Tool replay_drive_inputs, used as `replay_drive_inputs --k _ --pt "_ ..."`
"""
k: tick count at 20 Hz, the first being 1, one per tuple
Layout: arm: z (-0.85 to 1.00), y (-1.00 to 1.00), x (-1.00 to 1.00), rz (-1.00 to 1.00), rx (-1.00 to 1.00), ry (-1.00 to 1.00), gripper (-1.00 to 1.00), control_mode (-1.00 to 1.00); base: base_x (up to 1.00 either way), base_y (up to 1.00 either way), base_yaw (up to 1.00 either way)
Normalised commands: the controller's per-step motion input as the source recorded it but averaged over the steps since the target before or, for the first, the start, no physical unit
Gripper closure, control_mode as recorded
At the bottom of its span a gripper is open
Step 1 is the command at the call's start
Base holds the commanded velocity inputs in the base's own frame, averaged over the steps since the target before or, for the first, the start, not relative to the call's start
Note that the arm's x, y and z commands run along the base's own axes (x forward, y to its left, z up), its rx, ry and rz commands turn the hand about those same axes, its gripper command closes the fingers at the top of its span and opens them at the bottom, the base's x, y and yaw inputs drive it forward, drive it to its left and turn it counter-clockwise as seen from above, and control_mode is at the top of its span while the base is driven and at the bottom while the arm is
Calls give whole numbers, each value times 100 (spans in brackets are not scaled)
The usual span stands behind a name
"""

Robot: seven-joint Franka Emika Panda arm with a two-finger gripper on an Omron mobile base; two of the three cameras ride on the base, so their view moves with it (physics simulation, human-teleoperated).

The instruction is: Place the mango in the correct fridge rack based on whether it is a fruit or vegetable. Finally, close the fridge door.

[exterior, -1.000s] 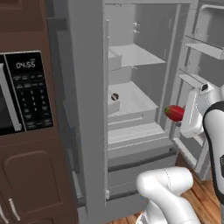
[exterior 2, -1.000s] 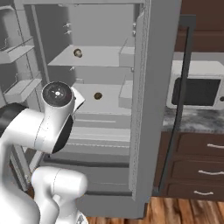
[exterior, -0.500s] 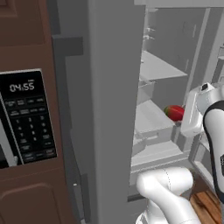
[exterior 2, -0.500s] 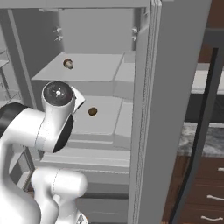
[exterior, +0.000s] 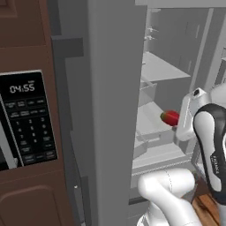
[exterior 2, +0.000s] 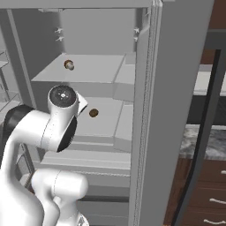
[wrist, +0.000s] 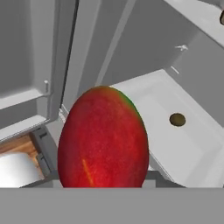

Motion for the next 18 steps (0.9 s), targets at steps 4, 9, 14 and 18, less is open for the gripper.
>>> replay_drive_inputs --k 4,9,14,18 --pt "-69 9 44 0 -7 0 100 -100 0 0 0" --pt "-70 18 67 -3 -5 2 100 -100 0 0 0" --pt "-39 20 61 -11 0 5 100 -100 0 0 0" --pt "-19 1 47 -26 11 0 100 -100 0 0 0"
